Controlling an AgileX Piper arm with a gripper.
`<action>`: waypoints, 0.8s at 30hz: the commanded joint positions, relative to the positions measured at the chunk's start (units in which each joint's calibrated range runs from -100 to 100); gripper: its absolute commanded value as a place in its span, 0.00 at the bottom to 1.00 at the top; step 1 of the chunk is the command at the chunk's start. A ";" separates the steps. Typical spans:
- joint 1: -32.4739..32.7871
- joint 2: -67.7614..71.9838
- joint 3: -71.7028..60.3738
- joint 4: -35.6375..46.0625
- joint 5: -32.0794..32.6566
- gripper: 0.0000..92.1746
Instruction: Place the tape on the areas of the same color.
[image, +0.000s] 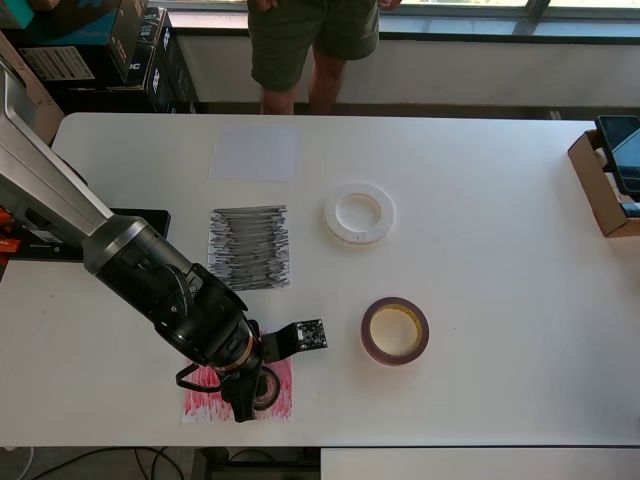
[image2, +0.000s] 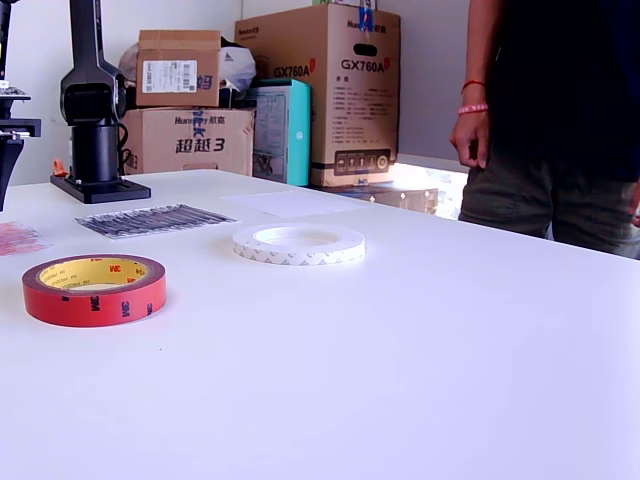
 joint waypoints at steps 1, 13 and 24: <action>-0.17 0.20 0.09 0.59 -0.07 0.66; -0.25 2.63 -1.00 0.59 0.01 0.66; -0.01 3.38 -1.27 0.59 0.67 0.66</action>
